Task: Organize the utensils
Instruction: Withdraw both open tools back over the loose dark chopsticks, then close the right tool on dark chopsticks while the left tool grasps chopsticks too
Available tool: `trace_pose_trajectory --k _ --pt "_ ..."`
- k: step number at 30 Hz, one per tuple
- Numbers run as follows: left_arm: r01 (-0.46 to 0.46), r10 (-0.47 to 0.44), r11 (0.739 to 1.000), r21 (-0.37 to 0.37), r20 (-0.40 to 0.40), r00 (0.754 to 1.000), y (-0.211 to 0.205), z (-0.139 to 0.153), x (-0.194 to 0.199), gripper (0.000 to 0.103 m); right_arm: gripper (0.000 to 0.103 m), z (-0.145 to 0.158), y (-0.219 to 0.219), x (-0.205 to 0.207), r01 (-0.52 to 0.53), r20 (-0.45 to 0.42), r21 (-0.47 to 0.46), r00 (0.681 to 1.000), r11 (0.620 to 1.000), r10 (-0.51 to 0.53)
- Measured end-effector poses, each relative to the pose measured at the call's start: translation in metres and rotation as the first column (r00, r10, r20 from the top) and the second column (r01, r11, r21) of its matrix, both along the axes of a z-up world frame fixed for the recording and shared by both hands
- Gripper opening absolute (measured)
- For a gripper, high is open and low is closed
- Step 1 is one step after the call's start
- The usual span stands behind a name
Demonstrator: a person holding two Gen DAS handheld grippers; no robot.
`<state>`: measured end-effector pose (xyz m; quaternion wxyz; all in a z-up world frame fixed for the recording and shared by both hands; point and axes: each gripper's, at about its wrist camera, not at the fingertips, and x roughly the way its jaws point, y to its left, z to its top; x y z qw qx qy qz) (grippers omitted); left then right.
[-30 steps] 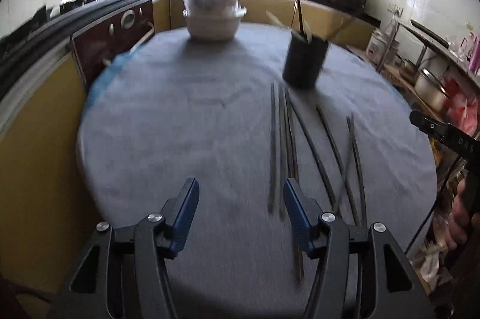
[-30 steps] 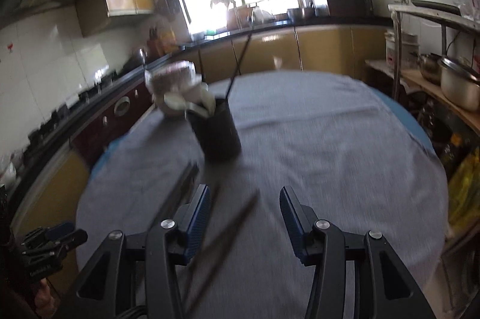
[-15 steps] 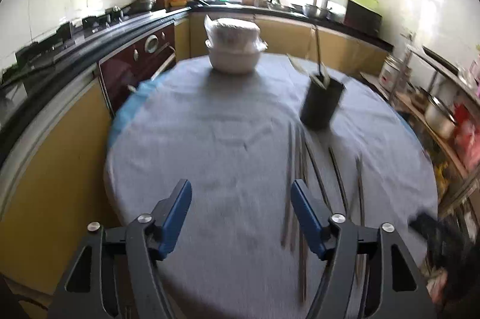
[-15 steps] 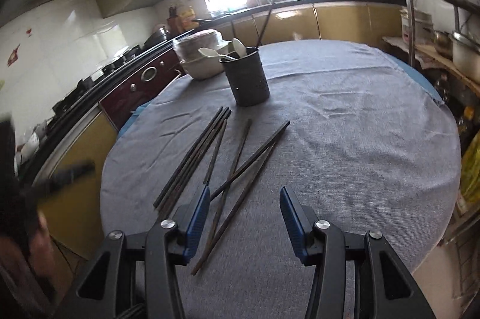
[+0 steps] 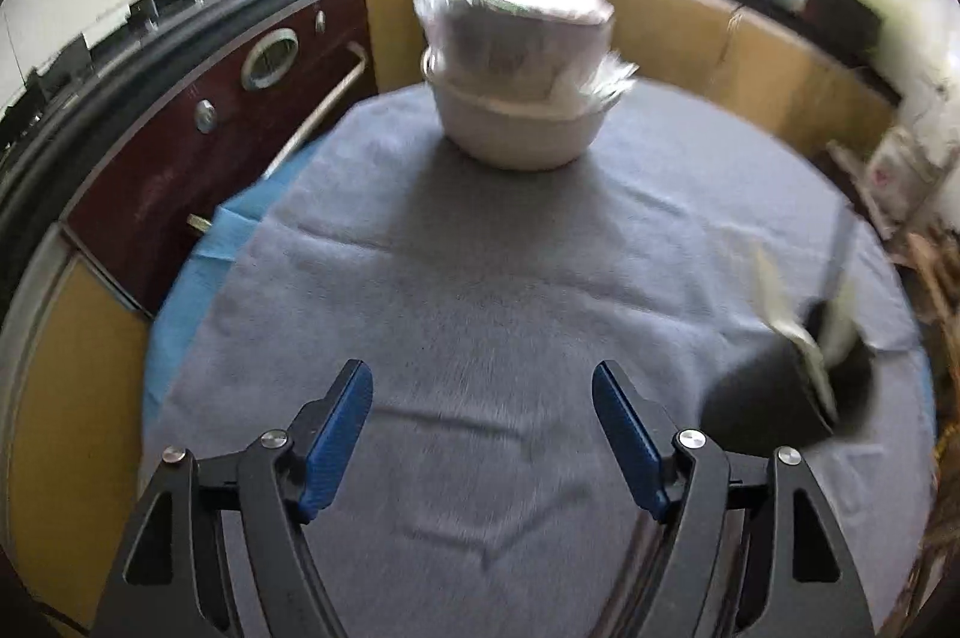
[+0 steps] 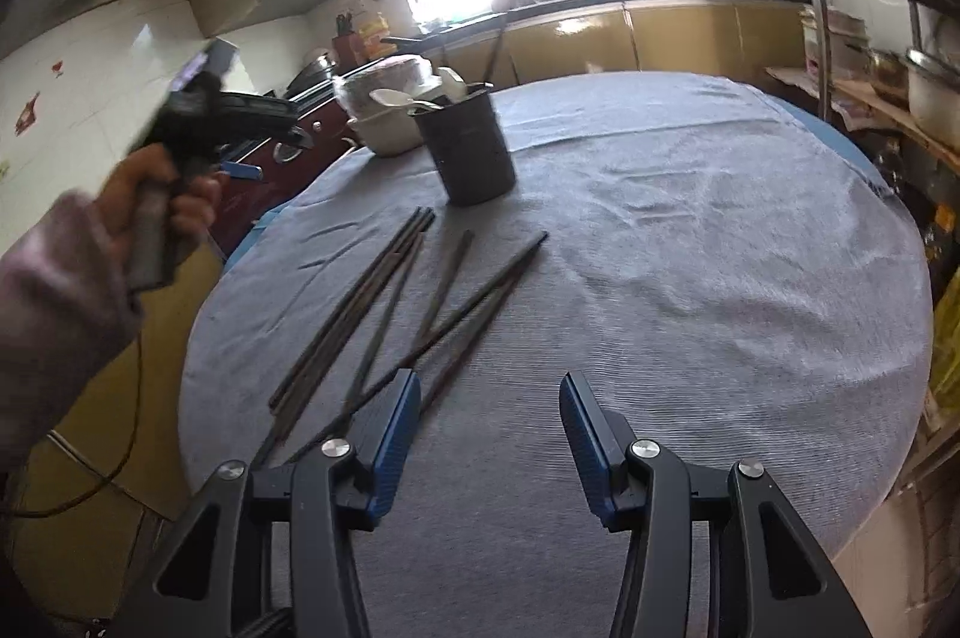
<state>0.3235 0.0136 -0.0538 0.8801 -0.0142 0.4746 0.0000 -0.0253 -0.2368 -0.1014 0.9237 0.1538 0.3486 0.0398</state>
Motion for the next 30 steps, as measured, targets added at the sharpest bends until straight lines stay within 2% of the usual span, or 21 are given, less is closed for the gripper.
trace_pose_trajectory --k 2,6,8,10,11,13,15,17,20,23,28,30 --pt "-0.015 0.015 1.000 -0.013 -0.009 1.000 -0.007 -0.006 0.012 0.076 0.052 -0.005 -0.009 0.002 0.017 -0.016 0.017 1.000 1.000 -0.017" --pt "-0.018 0.023 0.995 -0.102 0.047 0.999 -0.017 0.005 0.022 0.076 0.052 -0.007 -0.017 0.000 0.034 -0.019 0.020 0.999 0.999 -0.034" --pt "0.034 -0.025 0.989 -0.144 0.064 0.998 -0.026 0.016 0.020 0.076 0.052 -0.008 -0.020 0.000 0.041 -0.017 0.024 0.999 0.999 -0.041" --pt "0.136 -0.110 0.972 -0.194 0.138 0.984 -0.035 0.037 0.008 0.076 0.052 -0.009 -0.022 0.000 0.050 -0.021 0.031 0.999 0.998 -0.049" --pt "0.175 -0.143 0.966 -0.190 0.169 0.975 -0.038 0.045 0.003 0.076 0.052 -0.009 -0.022 0.000 0.050 -0.020 0.033 0.999 0.998 -0.050" --pt "0.231 -0.201 0.964 -0.128 0.210 0.957 -0.047 0.061 -0.010 0.076 0.052 -0.008 -0.021 0.000 0.055 -0.017 0.032 0.998 0.998 -0.054" --pt "0.243 -0.201 0.957 -0.157 0.245 0.948 -0.038 0.071 -0.020 0.076 0.052 -0.006 -0.020 -0.002 0.057 -0.014 0.035 0.998 0.998 -0.056" --pt "0.214 -0.169 0.959 -0.184 0.235 0.957 -0.023 0.071 -0.027 0.076 0.052 -0.004 -0.018 -0.005 0.057 -0.003 0.028 0.998 0.998 -0.057" --pt "0.167 -0.137 0.972 -0.163 0.182 0.974 -0.001 0.058 -0.045 0.076 0.052 0.002 -0.016 -0.008 0.056 0.013 0.015 0.998 0.998 -0.056" --pt "0.128 -0.118 0.990 -0.061 0.140 0.983 0.012 0.043 -0.081 0.076 0.052 0.008 -0.017 -0.011 0.059 0.030 0.015 0.998 0.998 -0.059" --pt "0.192 -0.203 0.977 0.092 0.138 0.969 0.015 0.015 -0.166 0.076 0.052 0.016 -0.013 -0.006 0.058 0.020 0.000 0.998 0.998 -0.058" --pt "0.220 -0.234 0.968 0.119 0.124 0.964 0.014 0.005 -0.196 0.076 0.052 0.019 -0.011 0.003 0.052 -0.011 0.010 0.999 0.999 -0.052"
